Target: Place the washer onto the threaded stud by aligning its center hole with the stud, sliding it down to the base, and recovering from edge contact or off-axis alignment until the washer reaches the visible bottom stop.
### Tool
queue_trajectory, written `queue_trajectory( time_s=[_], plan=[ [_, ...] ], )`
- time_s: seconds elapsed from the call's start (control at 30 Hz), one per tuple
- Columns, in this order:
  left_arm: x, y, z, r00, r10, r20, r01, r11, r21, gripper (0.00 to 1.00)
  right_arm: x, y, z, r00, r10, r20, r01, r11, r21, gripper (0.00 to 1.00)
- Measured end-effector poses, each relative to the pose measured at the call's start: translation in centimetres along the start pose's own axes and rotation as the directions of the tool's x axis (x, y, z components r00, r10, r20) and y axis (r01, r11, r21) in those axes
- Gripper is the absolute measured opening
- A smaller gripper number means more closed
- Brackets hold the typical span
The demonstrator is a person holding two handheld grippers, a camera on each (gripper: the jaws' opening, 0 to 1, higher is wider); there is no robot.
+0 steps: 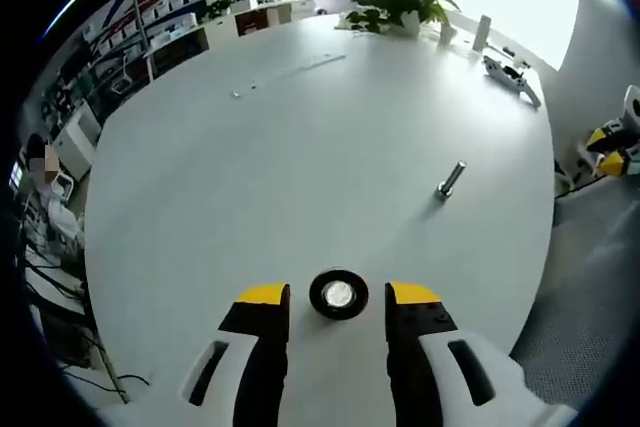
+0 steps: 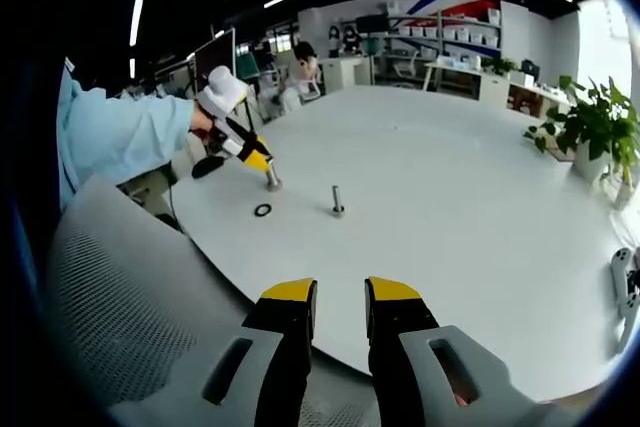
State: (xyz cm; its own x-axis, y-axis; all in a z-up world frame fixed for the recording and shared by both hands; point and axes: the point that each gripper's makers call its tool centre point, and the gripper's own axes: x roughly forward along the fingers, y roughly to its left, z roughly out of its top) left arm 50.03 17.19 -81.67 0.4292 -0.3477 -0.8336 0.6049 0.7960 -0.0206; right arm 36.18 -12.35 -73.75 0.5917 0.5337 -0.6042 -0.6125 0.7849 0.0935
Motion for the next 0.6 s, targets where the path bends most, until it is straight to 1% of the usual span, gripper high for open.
queue_trajectory(
  time_s=[0.1,0.2,0.3,0.33,0.37,0.4,0.6],
  plan=[
    [0.52,-0.06,-0.25,1.000,-0.002,-0.009,0.002,1.000,0.004,0.35,0.01,-0.02,-0.03,1.000,0.000,-0.001,0.000,1.000,0.001,0.22],
    [0.66,0.07,-0.43,1.000,0.003,-0.018,-0.003,1.000,0.020,0.32,0.01,-0.05,-0.04,1.000,-0.002,-0.001,0.002,1.000,0.001,0.22],
    [0.72,0.14,-0.65,1.000,0.005,-0.028,-0.004,0.999,0.033,0.28,0.01,-0.06,-0.02,1.000,-0.003,-0.001,0.003,1.000,0.003,0.22],
    [0.70,0.21,-0.71,0.999,0.008,-0.033,-0.007,0.999,0.037,0.25,0.02,-0.06,-0.03,1.000,-0.003,-0.001,0.003,1.000,0.003,0.22],
    [0.68,0.09,-0.79,0.999,0.001,-0.037,0.000,0.999,0.037,0.23,0.02,-0.05,-0.03,1.000,-0.003,-0.002,0.003,1.000,0.003,0.22],
    [0.69,0.13,-0.80,0.999,0.006,-0.039,-0.005,1.000,0.031,0.23,0.02,-0.04,-0.04,1.000,-0.003,-0.003,0.003,1.000,0.002,0.22],
    [0.49,0.09,-0.73,0.999,0.017,-0.036,-0.015,0.998,0.067,0.22,0.01,-0.06,-0.04,1.000,-0.003,-0.003,0.003,1.000,0.002,0.22]
  ],
)
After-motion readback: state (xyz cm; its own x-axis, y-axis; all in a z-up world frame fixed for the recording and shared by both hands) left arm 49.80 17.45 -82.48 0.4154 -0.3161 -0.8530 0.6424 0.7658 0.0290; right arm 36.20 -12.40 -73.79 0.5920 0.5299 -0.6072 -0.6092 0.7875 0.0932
